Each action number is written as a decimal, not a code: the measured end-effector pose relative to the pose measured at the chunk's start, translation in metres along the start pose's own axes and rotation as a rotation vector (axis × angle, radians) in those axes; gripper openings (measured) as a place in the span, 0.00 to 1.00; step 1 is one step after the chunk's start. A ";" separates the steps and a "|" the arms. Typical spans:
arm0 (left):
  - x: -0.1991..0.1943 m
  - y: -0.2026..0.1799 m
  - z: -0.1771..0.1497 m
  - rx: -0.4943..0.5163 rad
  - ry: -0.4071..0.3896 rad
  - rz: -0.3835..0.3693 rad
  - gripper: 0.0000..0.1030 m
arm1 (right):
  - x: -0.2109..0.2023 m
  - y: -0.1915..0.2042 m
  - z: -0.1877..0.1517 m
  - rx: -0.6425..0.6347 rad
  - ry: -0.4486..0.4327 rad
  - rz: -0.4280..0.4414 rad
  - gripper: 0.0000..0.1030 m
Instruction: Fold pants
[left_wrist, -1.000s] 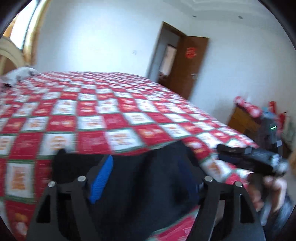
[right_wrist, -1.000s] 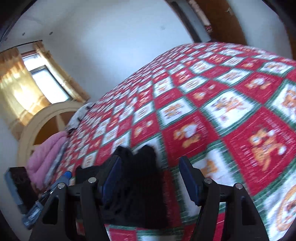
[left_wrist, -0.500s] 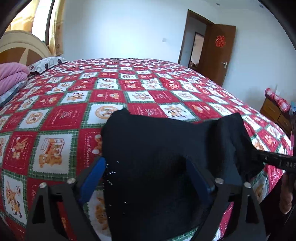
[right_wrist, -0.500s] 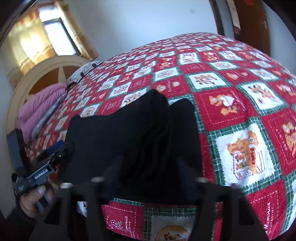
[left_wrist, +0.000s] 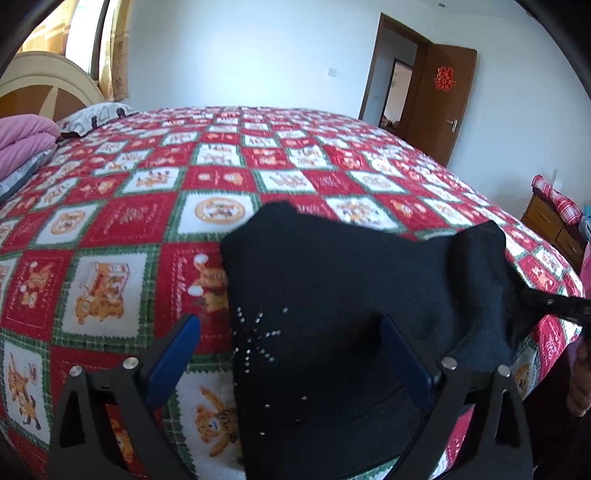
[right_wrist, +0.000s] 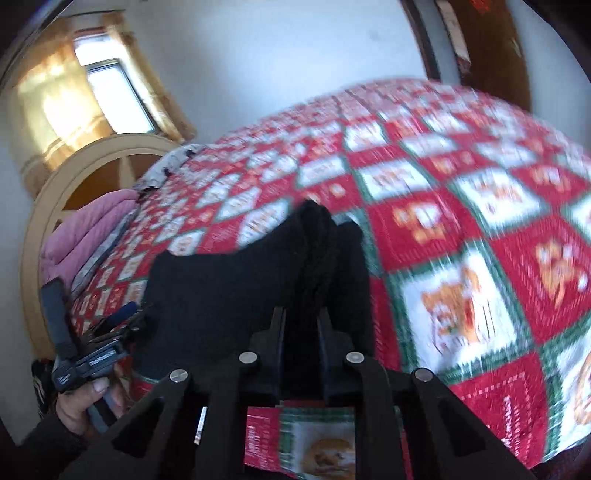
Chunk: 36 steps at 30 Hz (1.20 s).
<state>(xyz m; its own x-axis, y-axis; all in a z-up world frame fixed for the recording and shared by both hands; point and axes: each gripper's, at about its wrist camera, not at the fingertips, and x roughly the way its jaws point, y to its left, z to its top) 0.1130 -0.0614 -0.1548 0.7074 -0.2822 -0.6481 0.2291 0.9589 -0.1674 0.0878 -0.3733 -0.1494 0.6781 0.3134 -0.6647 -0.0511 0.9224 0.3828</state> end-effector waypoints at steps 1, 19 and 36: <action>0.001 0.001 -0.001 -0.001 0.003 -0.002 0.97 | 0.007 -0.007 -0.002 0.022 0.026 -0.004 0.15; -0.001 -0.001 0.003 0.014 -0.038 0.037 0.99 | -0.036 0.024 0.014 -0.034 -0.177 -0.067 0.51; -0.019 0.009 -0.013 0.027 -0.030 0.025 1.00 | 0.038 0.046 0.016 -0.064 0.019 -0.001 0.56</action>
<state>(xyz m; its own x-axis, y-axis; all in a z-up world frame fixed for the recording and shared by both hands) 0.0930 -0.0473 -0.1531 0.7326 -0.2590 -0.6294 0.2288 0.9647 -0.1306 0.1229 -0.3232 -0.1466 0.6639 0.3163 -0.6777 -0.0976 0.9350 0.3409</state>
